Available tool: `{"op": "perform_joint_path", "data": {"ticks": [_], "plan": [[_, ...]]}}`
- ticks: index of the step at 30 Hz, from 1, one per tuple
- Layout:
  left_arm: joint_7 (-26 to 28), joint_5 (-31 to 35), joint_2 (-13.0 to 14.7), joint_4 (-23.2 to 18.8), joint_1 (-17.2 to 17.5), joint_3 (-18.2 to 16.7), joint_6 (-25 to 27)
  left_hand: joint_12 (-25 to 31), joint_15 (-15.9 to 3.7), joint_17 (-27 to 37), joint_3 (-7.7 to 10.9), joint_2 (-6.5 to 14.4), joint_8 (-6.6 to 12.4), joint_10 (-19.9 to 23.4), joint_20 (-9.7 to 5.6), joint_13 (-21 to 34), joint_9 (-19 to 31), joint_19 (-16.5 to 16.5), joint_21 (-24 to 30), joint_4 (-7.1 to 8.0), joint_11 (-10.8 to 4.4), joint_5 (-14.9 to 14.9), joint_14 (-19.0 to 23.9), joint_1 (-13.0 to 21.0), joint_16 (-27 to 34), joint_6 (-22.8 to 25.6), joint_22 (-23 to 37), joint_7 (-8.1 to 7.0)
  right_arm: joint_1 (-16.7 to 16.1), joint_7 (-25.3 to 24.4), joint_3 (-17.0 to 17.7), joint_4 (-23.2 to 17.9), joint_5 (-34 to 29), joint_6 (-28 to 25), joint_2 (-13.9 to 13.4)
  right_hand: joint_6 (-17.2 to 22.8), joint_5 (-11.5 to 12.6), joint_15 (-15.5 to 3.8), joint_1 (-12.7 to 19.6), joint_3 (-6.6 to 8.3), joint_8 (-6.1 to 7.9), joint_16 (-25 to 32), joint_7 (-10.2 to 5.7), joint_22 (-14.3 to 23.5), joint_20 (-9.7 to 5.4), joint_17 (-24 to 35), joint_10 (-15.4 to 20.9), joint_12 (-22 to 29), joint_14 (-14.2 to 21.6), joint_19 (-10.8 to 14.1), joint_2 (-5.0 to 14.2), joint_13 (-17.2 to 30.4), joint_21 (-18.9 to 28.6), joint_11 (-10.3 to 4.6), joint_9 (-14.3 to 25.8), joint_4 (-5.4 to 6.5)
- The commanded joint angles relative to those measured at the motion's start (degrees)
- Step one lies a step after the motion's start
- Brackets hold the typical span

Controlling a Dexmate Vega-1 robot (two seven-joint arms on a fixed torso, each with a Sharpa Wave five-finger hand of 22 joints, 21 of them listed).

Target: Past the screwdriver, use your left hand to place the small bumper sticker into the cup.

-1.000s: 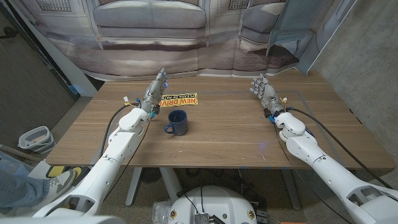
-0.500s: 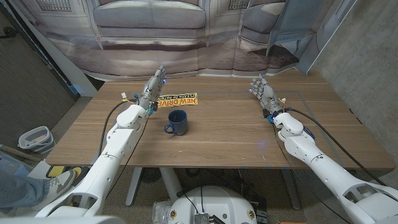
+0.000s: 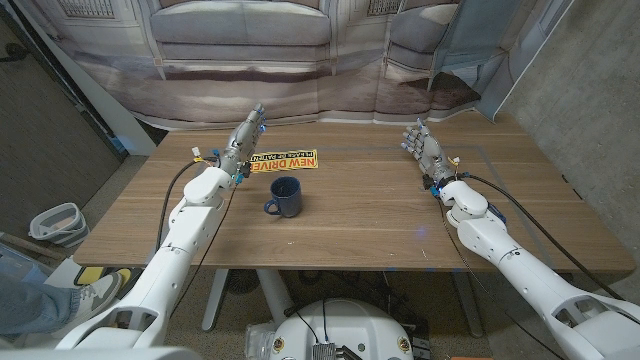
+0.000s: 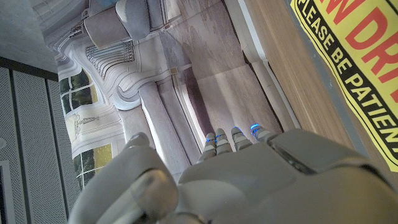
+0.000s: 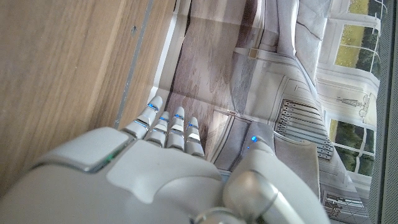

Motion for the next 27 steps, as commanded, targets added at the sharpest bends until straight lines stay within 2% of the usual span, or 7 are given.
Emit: {"op": "perform_joint_path", "data": {"ticks": [1, 14, 19, 22, 27], "plan": [[0.09, 1.48, 0.92, -1.84, 1.51, -0.80, -0.78, 0.35, 0.01, 0.18, 0.10, 0.05, 0.59, 0.31, -1.67, 0.14, 0.12, -0.67, 0.46, -0.39, -0.28, 0.27, 0.31, 0.94, 0.14, 0.49, 0.09, 0.00, -0.85, -0.22, 0.08, -0.70, 0.14, -0.21, -0.26, 0.53, -0.18, 0.11, 0.68, 0.05, 0.03, 0.32, 0.04, 0.17, -0.08, 0.08, 0.56, 0.35, 0.51, 0.71, 0.18, 0.20, -0.43, -0.15, 0.10, -0.28], [1.45, 3.81, 2.53, -0.71, 1.73, -0.40, -4.31, 0.47, -0.25, 0.14, 0.18, -0.10, 0.73, 1.02, -2.35, 0.14, 0.12, -0.01, 0.63, -1.21, -0.29, 0.55, 1.03, 2.15, 0.18, 1.23, 0.03, -0.18, -1.85, -1.70, 0.00, -3.06, -0.14, -1.36, -0.70, 0.72, -0.30, 0.10, 0.77, 0.02, -0.02, 0.34, -0.07, 0.18, -0.06, 0.08, 0.76, 0.34, 0.81, 1.01, 0.27, 0.20, -0.68, -0.08, 0.11, -0.39], [4.46, 6.84, 3.79, -2.56, 2.30, 0.27, -3.37, 0.46, -0.38, 0.13, 0.26, -0.09, 0.84, 1.16, -2.44, 0.13, 0.12, 0.05, 0.61, -1.54, -0.51, 0.67, 1.17, 2.67, 0.15, 1.65, 0.01, -0.39, -2.14, -2.12, -0.05, -3.86, -0.32, -1.50, -0.79, 0.76, -0.34, 0.13, 0.82, 0.01, -0.04, 0.35, -0.03, 0.18, -0.06, 0.08, 0.91, 0.37, 0.93, 1.10, 0.30, 0.21, -0.76, -0.19, 0.11, -0.43], [4.45, 6.92, 4.17, -2.24, 2.12, 0.59, -4.09, 0.43, -0.40, 0.12, 0.30, -0.07, 0.85, 1.16, -2.57, 0.13, 0.12, 0.12, 0.63, -1.67, -0.55, 0.72, 1.20, 2.89, 0.12, 1.75, 0.00, -0.37, -2.25, -2.31, -0.09, -4.23, -0.41, -1.59, -0.84, 0.76, -0.35, 0.13, 0.86, 0.01, -0.07, 0.34, -0.09, 0.19, -0.07, 0.08, 1.00, 0.39, 0.94, 1.19, 0.32, 0.21, -0.79, -0.21, 0.11, -0.46], [9.37, 12.41, 6.16, -5.09, 2.87, 1.89, -1.62, 0.45, -0.52, 0.11, 0.42, -0.01, 0.84, 1.37, -2.63, 0.13, 0.13, 0.18, 0.61, -2.01, -0.75, 0.85, 1.34, 3.46, 0.10, 1.86, -0.01, -0.42, -2.47, -2.53, -0.16, -4.60, -0.51, -1.62, -0.83, 0.79, -0.39, 0.07, 0.92, 0.01, -0.09, 0.34, -0.11, 0.19, -0.08, 0.08, 1.05, 0.38, 1.05, 1.27, 0.35, 0.21, -0.88, -0.23, 0.12, -0.52]]}}
